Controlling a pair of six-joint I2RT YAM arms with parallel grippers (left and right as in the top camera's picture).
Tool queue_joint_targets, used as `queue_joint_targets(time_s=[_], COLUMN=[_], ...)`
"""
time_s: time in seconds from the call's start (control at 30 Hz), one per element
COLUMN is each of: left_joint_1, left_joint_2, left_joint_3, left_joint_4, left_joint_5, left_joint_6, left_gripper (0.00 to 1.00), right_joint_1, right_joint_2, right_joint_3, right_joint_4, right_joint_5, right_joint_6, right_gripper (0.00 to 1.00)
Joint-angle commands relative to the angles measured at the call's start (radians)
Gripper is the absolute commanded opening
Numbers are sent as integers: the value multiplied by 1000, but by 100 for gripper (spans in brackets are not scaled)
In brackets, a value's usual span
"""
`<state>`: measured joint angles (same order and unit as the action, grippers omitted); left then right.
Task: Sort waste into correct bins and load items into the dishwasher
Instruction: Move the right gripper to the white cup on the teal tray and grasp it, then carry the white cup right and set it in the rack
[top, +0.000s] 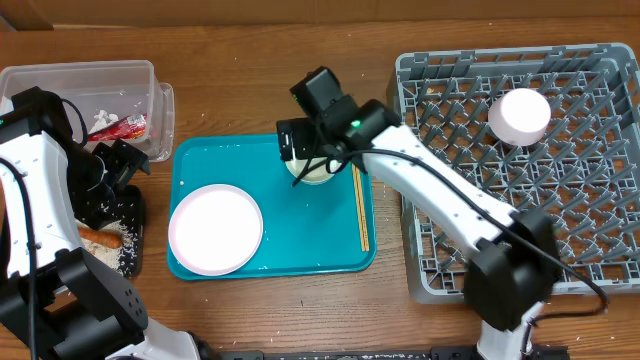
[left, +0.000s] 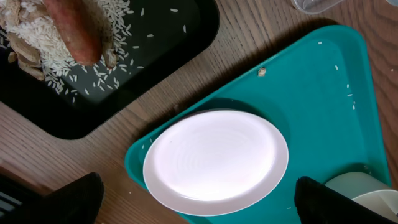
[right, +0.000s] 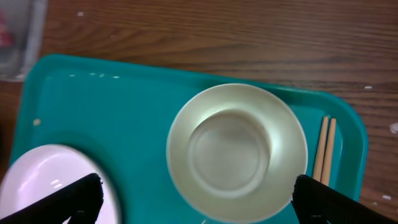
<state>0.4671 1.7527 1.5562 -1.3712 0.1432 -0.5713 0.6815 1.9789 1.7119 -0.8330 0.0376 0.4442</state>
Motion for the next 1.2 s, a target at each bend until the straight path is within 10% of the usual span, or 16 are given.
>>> queue_joint_targets(time_s=[0.0,0.6,0.77,1.17], left_joint_1=[4,4,4,4], left_joint_2=[2,2,2,2], left_joint_3=[-3,-3,-3,-3], left_joint_4=[0,0,0,0], left_joint_5=[4,4,4,4], left_joint_6=[-13,-12,-12,-12], left_gripper=[100,100,100,100], right_joint_1=[-1,5,5,-2], right_joint_2=[60,178,178,146], right_joint_3=[-3,-3,-3,86], right_joint_4=[24,51,54,-73], right_joint_5=[98,97,97,97], right_joint_6=[2,2,2,2], right_gripper=[100,99,75,60])
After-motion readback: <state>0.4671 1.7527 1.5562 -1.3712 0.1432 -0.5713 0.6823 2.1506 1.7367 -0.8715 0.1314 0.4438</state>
